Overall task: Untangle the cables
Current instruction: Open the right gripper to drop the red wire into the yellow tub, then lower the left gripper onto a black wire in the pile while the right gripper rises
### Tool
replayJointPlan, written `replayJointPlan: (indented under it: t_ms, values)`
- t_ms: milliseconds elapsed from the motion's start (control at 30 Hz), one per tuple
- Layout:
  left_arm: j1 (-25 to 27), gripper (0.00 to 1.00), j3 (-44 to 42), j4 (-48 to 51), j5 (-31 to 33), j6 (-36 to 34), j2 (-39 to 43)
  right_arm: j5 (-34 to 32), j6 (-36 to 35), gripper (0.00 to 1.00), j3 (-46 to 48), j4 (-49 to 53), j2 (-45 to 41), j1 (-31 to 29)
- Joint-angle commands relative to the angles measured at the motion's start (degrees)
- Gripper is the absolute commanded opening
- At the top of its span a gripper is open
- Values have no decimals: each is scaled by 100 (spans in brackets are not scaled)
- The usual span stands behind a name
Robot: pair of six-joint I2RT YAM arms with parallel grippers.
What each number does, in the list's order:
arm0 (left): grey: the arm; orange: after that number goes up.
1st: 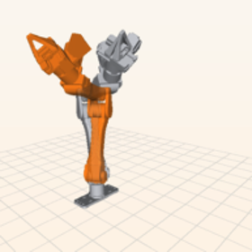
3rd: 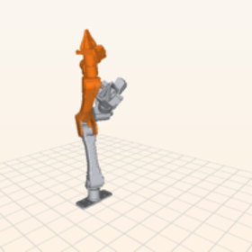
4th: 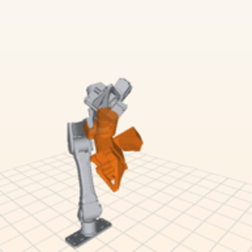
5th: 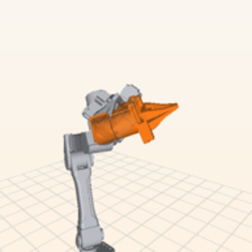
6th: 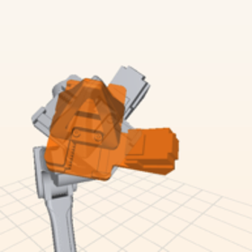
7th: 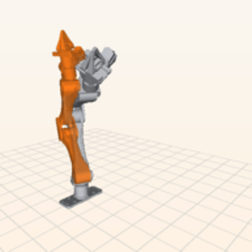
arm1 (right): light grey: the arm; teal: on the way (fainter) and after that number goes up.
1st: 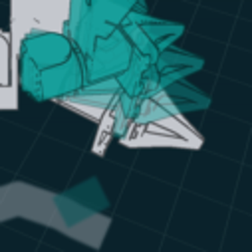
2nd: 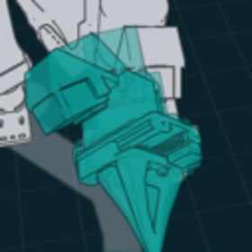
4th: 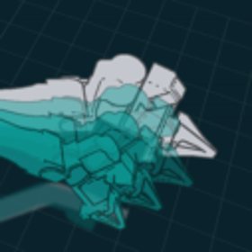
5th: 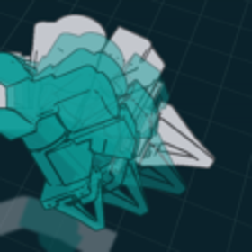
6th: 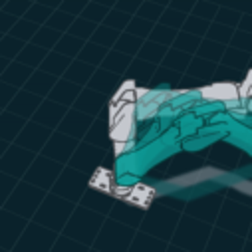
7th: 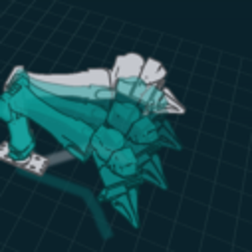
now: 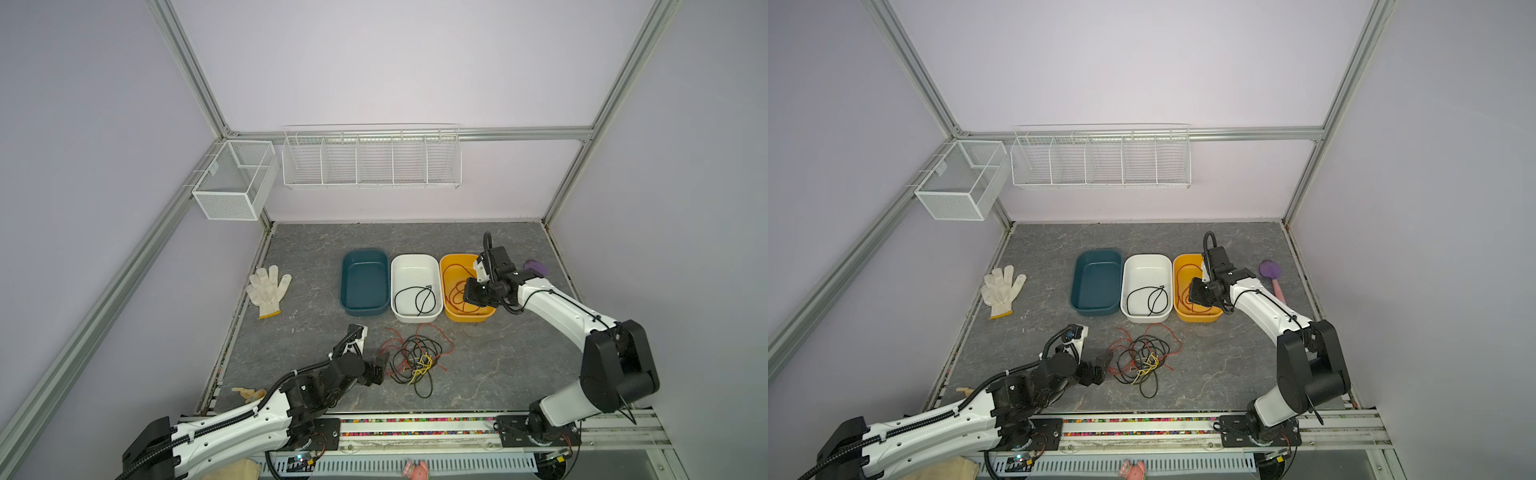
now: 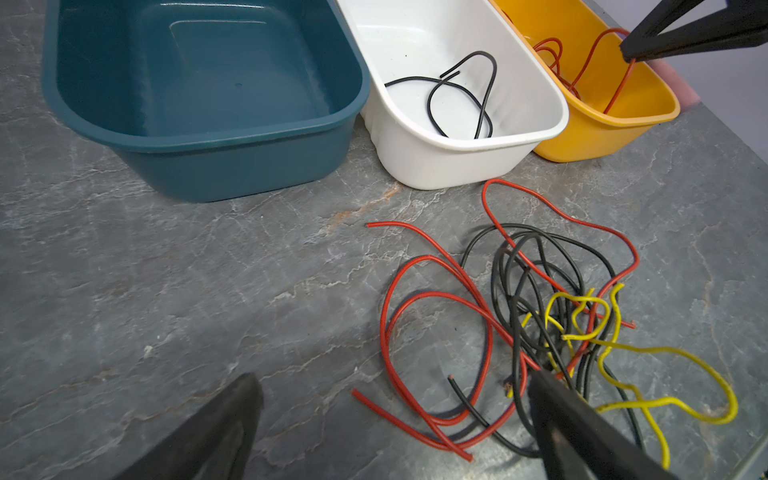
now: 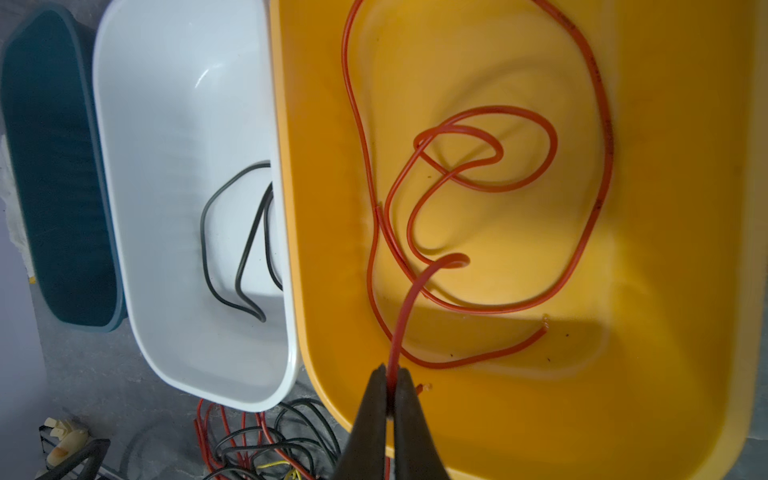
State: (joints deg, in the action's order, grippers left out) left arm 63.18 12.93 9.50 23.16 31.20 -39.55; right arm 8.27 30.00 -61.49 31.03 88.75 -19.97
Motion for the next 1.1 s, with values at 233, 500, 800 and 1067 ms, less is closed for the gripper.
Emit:
replayJointPlan:
  t_ms: [233,500,800,1067]
  values:
    - [28,100,-54,-62,92,-18,-15,103,-45,16,-73,83,157,20]
    - [27,100,-27,-48,84,13,-70,11,-73,30,-64,139,-11,21]
    - [28,100,95,-62,31,-18,-334,-206,-126,44,-43,285,-336,25]
    - [20,100,218,-62,-51,8,-683,-477,-152,53,58,445,-636,17]
